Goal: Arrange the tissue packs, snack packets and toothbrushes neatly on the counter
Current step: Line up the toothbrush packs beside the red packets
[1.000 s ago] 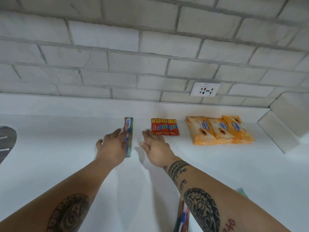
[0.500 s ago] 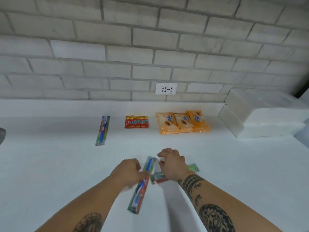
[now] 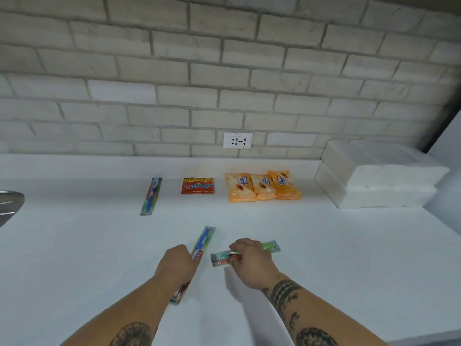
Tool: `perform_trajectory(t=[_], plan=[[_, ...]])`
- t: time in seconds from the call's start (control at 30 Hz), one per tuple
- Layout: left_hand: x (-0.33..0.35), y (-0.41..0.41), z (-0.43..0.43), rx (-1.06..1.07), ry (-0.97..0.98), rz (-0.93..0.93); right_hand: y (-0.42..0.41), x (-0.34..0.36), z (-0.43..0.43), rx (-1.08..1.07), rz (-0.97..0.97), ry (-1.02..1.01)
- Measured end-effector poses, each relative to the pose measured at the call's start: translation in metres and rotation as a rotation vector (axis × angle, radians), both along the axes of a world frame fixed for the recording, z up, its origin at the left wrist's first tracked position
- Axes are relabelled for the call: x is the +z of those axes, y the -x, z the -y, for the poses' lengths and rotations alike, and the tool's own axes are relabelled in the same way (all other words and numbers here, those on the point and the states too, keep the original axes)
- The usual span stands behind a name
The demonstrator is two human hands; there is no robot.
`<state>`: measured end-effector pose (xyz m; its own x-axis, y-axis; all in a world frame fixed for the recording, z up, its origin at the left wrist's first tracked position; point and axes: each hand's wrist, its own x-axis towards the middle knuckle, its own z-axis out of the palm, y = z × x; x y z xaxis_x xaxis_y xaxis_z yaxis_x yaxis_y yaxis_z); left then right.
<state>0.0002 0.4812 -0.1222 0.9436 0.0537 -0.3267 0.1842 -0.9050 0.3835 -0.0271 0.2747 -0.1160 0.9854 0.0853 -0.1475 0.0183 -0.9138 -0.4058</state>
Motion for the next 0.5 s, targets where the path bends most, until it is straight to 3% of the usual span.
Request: perform_trajectory(t=[0.1,0.3,0.4,0.5], plan=[[0.02,-0.002,0.002,0.019,0.14,0.109,-0.004,0.014,-0.009,-0.131,0.029,-0.212],[0.048,-0.009,0.003,-0.131,0.231,0.318,-0.023,0.057,-0.029,-0.541,0.009,-0.935],[0.052,-0.011,-0.006,-0.187,0.248,0.386,-0.028,0.066,-0.03,-0.588,-0.032,-1.062],[0.046,-0.018,-0.014,-0.05,0.183,0.642,-0.028,0.067,-0.031,-0.691,-0.031,-1.247]])
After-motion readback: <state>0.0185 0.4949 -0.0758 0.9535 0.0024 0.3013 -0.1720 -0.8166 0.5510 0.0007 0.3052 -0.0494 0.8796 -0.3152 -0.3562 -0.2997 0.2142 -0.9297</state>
